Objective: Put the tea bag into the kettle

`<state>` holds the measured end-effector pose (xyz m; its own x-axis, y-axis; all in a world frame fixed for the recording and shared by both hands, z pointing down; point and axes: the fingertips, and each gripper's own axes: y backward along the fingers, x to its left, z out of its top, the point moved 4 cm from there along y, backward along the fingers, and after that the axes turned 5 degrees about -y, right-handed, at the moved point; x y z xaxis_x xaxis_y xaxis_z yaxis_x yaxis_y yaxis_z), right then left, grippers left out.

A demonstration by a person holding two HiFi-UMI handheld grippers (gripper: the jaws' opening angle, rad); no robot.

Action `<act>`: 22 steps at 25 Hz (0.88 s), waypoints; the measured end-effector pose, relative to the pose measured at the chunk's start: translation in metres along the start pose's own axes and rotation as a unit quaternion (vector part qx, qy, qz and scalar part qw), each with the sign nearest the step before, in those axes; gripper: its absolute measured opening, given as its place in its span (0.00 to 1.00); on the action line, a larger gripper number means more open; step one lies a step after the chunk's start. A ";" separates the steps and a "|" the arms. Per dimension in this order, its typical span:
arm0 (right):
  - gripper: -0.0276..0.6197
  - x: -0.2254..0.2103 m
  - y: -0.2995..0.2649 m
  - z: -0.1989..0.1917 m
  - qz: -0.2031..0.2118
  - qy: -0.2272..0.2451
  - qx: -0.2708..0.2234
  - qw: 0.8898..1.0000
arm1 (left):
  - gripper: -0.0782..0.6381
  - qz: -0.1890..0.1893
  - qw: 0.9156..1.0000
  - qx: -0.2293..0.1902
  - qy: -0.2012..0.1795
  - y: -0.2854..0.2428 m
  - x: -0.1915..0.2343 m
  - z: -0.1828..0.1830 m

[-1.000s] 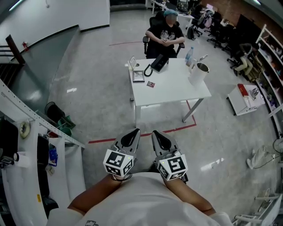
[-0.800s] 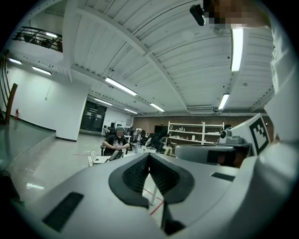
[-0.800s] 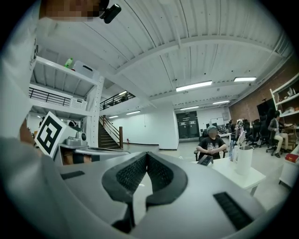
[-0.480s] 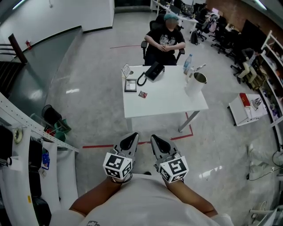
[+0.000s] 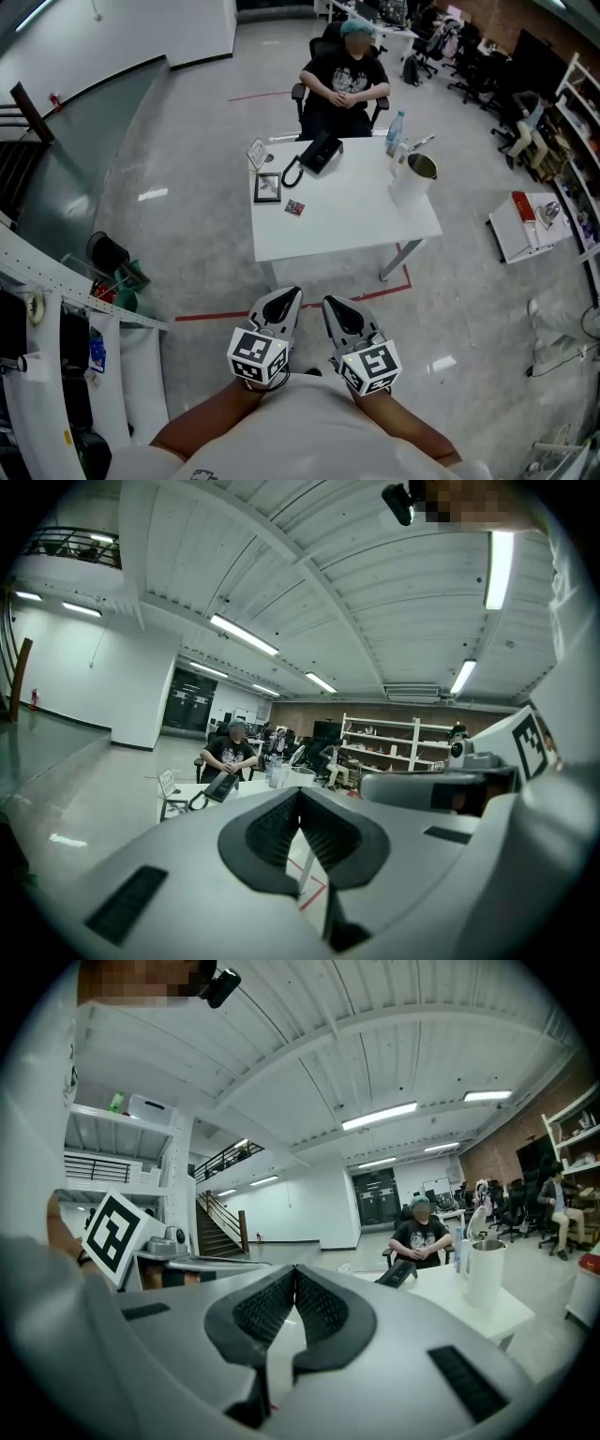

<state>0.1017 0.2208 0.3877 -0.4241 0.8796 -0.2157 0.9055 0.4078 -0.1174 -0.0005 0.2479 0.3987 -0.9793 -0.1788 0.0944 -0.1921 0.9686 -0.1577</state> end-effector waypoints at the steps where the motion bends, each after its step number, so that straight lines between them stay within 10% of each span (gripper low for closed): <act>1: 0.06 -0.005 -0.002 0.001 -0.004 0.000 0.000 1.000 | 0.12 -0.004 1.000 0.000 0.002 -0.007 0.002 0.000; 22: 0.06 -0.071 -0.166 0.028 -0.065 -0.013 0.011 0.998 | 0.12 -0.063 0.998 0.008 0.016 -0.119 0.153 0.022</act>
<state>-0.0184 0.0839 0.3954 -0.5392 0.8126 -0.2212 0.8419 0.5133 -0.1665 -0.1285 0.1012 0.4099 -0.9450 -0.2928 0.1456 -0.3143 0.9361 -0.1576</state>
